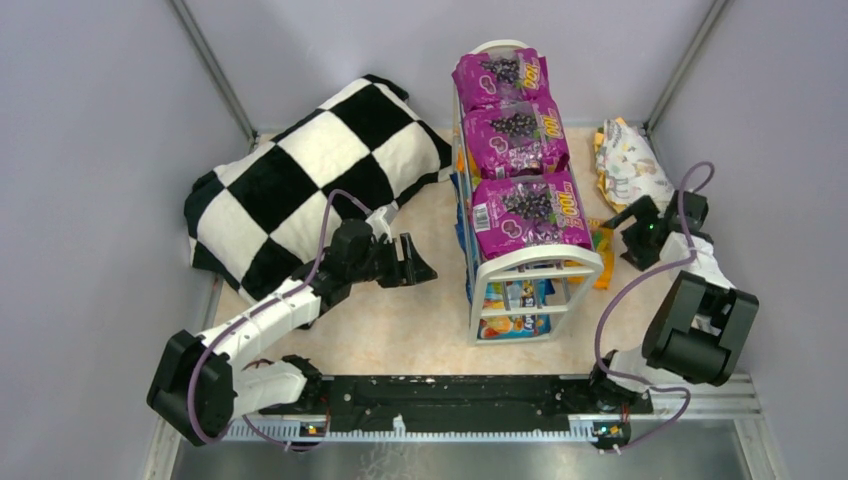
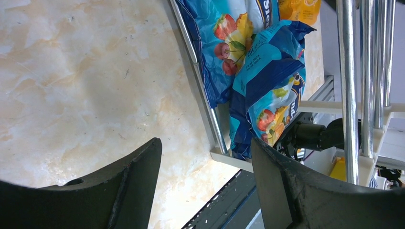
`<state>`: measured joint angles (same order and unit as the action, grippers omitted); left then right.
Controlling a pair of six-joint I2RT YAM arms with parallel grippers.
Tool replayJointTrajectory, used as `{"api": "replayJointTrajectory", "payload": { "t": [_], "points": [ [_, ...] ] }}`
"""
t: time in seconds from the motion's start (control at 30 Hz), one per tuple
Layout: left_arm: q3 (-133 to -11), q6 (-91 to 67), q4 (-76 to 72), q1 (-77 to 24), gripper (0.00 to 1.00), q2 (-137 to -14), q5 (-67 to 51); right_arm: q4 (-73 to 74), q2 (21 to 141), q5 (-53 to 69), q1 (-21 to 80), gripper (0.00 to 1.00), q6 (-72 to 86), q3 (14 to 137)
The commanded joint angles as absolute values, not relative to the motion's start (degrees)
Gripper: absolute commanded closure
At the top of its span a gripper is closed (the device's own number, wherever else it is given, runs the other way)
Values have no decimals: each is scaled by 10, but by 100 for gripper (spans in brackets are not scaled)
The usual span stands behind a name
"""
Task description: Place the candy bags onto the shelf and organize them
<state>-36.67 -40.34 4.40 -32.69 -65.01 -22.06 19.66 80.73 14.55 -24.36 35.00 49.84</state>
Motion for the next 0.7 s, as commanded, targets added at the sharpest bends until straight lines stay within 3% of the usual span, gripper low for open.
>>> {"api": "replayJointTrajectory", "payload": {
  "t": [0.0,0.17,0.27,0.37,0.43,0.57,0.67],
  "points": [
    [-380,-394,42,-325,25,-639,-222,163,818,264,-239,13,325,453],
    [-368,-401,34,-325,25,-634,-223,153,740,333,-232,19,318,390],
    [-371,-402,28,-325,25,-645,-228,119,675,386,-223,30,357,334],
    [-378,-403,23,-325,25,-658,-237,134,634,416,-222,31,359,310],
    [-377,-407,15,-324,25,-659,-242,158,625,408,-222,29,339,315],
    [-370,-415,6,-325,25,-655,-250,234,630,278,-230,13,305,377],
    [-368,-413,15,-325,25,-645,-252,227,653,224,-242,8,326,400]
  ]
}}
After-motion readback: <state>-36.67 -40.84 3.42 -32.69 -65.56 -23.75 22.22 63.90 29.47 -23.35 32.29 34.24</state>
